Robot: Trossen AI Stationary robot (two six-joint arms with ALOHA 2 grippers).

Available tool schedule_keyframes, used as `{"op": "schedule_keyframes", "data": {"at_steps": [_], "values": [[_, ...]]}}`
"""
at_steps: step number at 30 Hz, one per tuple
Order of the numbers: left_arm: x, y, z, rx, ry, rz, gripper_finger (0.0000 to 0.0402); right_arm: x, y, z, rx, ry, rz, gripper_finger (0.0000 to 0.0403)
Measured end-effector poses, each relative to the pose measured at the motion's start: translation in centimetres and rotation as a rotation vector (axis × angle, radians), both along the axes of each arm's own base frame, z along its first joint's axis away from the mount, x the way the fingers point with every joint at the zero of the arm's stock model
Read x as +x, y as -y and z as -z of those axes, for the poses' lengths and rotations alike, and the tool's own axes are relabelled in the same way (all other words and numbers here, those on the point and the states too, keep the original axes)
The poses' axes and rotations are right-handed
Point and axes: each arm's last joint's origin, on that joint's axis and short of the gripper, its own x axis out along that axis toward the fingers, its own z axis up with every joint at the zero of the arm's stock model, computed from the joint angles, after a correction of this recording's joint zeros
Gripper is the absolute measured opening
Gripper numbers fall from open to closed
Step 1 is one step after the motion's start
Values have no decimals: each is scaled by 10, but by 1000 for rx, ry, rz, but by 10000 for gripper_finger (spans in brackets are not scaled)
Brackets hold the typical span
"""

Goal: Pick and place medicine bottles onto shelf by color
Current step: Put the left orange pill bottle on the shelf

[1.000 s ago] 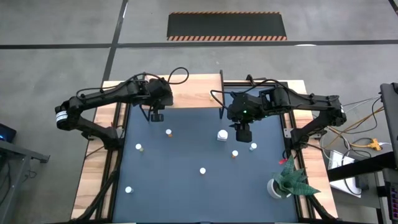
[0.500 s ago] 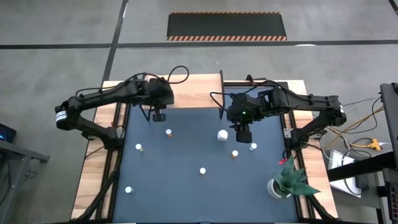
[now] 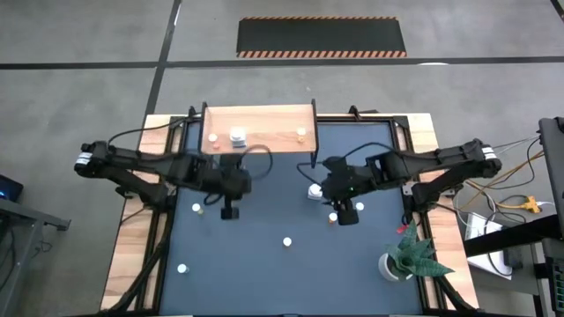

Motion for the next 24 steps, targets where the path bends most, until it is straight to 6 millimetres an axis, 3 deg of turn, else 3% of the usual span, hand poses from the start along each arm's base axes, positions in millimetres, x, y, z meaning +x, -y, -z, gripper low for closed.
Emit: {"op": "schedule_keyframes", "data": {"at_steps": [7, 14, 17, 24], "values": [[-4, 34, 23, -162, -24, -95, 0, -3, -14, 40, 10, 106, -62, 169], [-11, 30, 52, -147, -77, -241, 5, -8, -20, 68, -25, 246, -151, 169], [-16, 28, 67, -94, -103, -265, 28, -12, -18, 74, -36, 297, -165, 169], [-23, 18, 96, 98, -79, -361, 122, -21, -16, 75, -54, 394, -191, 169]]}}
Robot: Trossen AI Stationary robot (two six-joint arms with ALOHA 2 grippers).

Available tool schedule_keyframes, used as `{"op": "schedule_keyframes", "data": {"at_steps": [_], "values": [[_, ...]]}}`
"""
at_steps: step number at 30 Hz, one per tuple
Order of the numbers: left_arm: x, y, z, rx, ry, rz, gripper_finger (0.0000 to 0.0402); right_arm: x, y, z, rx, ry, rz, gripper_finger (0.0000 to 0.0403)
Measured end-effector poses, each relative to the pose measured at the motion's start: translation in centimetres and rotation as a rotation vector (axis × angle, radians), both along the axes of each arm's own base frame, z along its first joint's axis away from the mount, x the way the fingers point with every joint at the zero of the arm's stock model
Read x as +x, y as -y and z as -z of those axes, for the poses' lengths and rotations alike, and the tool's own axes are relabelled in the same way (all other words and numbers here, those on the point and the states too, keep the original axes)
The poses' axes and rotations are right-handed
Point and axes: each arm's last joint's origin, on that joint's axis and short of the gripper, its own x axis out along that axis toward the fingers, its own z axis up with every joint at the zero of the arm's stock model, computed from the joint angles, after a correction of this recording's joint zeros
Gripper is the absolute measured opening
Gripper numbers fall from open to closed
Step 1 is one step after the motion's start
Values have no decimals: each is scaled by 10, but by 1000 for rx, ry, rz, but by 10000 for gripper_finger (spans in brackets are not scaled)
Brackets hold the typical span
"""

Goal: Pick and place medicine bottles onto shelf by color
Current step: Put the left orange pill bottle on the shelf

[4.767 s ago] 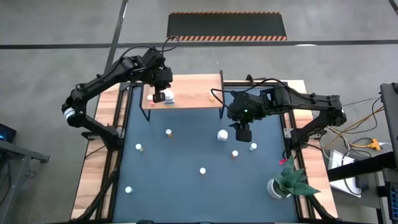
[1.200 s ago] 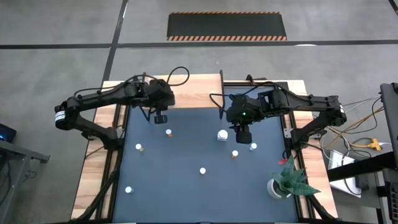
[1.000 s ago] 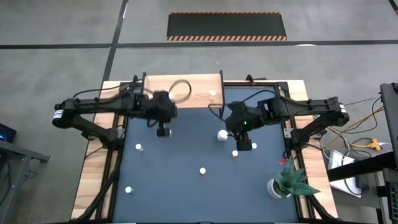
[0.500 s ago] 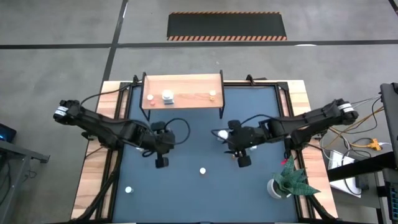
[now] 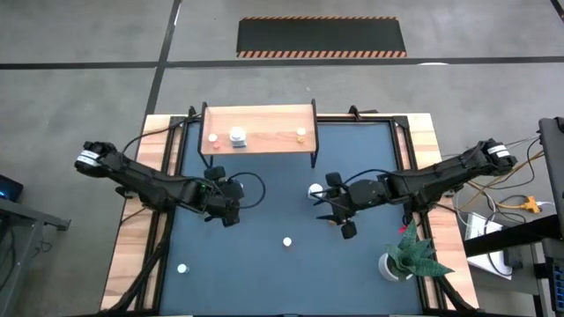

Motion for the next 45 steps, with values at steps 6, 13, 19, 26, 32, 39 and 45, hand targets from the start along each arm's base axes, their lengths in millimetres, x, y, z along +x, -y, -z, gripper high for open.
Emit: {"op": "schedule_keyframes", "data": {"at_steps": [6, 13, 19, 26, 32, 39, 45], "values": [[0, -12, 26, 48, 27, -19, 171, -3, 1, 4, -8, 5, -5, 169], [0, -29, 45, 21, 76, -82, 173, -5, 1, 14, -16, -21, -6, 169], [-1, -36, 56, -1, 94, -105, 173, -5, 1, 14, -16, -22, -6, 169], [-5, -37, 65, -17, 88, -116, 173, -5, 1, 15, -17, -23, -6, 169], [-6, -37, 65, -18, 85, -118, 173, -5, 1, 15, -17, -24, -6, 169], [-7, -37, 68, -24, 86, -131, 143, -5, 1, 15, -17, -24, -6, 169], [-6, -37, 68, -30, 116, -131, 99, -5, 1, 15, -16, -25, -5, 169]]}}
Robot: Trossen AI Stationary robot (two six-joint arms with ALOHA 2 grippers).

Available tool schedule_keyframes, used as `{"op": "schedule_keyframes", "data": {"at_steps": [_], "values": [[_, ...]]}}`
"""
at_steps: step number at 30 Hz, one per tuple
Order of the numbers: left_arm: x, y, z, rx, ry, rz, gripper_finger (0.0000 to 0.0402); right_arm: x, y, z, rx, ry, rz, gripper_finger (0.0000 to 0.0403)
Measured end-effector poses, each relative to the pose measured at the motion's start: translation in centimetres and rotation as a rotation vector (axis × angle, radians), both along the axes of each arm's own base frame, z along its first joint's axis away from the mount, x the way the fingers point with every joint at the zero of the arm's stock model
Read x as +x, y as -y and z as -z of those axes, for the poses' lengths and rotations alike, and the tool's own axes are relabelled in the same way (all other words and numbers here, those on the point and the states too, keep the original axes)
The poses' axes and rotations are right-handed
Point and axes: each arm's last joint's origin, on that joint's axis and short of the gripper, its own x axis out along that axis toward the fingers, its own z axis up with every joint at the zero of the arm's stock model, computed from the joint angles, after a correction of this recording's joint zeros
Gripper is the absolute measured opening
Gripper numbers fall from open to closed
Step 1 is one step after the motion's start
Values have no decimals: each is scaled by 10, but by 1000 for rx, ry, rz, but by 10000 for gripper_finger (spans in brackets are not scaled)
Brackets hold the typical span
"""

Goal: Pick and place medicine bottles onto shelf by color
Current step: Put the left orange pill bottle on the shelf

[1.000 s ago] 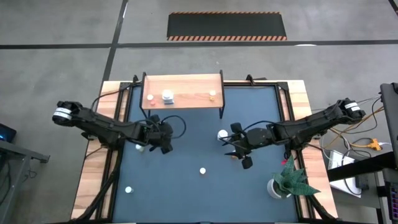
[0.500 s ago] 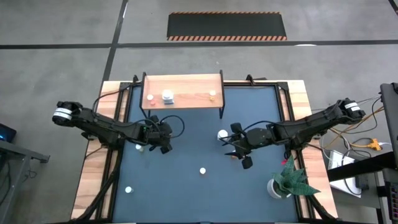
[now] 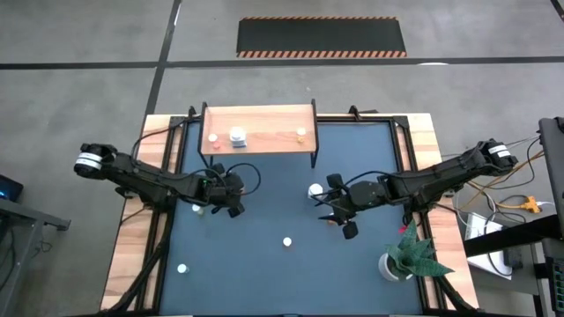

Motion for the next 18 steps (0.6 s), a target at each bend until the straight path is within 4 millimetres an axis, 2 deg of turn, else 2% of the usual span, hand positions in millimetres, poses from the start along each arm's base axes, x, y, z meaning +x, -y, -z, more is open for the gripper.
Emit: {"op": "schedule_keyframes", "data": {"at_steps": [7, 10, 14, 18], "values": [[1, 0, 2, -6, 22, 1, 96, 0, 0, 1, 5, -6, 4, 169], [5, 2, -4, -31, 59, 14, 97, 0, 0, 1, 4, -6, 4, 169], [22, 8, -31, -152, 142, 91, 97, 0, 0, 1, 6, -8, 5, 169], [36, 12, -79, -212, 168, 179, 97, 0, 0, 1, 6, -9, 5, 169]]}}
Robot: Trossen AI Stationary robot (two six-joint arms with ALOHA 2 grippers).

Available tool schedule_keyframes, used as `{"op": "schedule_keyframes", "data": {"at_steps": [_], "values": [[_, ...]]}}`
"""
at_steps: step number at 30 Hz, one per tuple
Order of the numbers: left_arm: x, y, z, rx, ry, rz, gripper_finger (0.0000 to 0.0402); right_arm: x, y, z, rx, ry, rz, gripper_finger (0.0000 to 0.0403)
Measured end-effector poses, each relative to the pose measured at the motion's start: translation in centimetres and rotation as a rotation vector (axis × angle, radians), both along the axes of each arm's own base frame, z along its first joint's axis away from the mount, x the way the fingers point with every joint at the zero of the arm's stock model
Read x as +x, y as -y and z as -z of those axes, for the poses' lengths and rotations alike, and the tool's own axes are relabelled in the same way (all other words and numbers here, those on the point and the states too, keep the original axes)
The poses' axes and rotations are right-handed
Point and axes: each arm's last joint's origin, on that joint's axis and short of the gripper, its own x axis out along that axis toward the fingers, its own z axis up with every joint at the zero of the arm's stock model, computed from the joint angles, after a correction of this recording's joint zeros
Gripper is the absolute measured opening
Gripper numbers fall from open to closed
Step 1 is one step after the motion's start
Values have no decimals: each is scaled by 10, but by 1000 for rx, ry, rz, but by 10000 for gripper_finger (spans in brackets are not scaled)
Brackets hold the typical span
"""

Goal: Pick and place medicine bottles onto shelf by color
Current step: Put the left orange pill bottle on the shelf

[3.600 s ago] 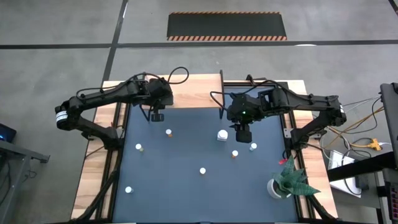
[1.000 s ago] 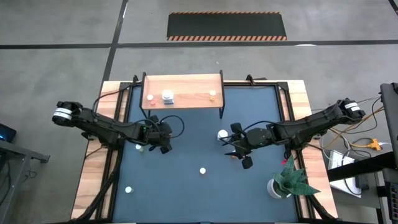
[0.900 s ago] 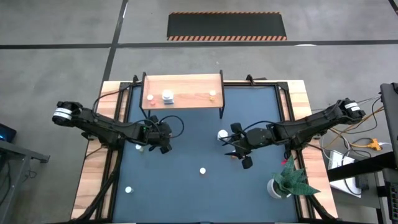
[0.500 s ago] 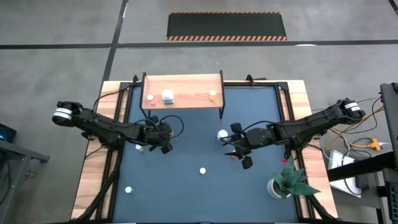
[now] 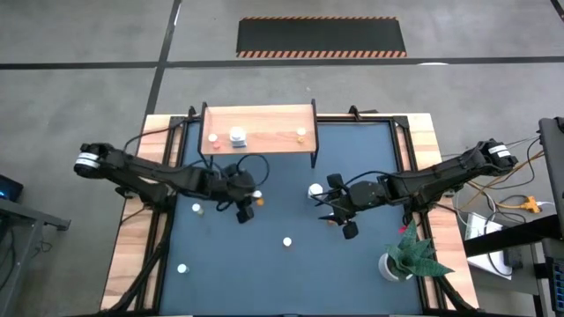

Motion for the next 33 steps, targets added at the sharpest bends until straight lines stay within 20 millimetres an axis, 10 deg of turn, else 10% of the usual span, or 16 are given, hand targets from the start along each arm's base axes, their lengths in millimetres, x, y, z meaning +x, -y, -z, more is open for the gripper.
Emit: {"op": "schedule_keyframes", "data": {"at_steps": [10, 14, 26, 33], "values": [[-29, -15, -156, 323, -74, 19, 98, 0, 0, 0, 0, 0, 0, 169], [-48, -42, -187, 381, -93, -118, 98, 0, 0, 0, 0, 0, 0, 169], [-76, -143, -159, 343, -288, -593, 98, -1, 0, 2, -1, -6, 0, 169], [-73, -169, -131, 241, -225, -654, 98, -1, 0, 2, -1, -6, 0, 169]]}}
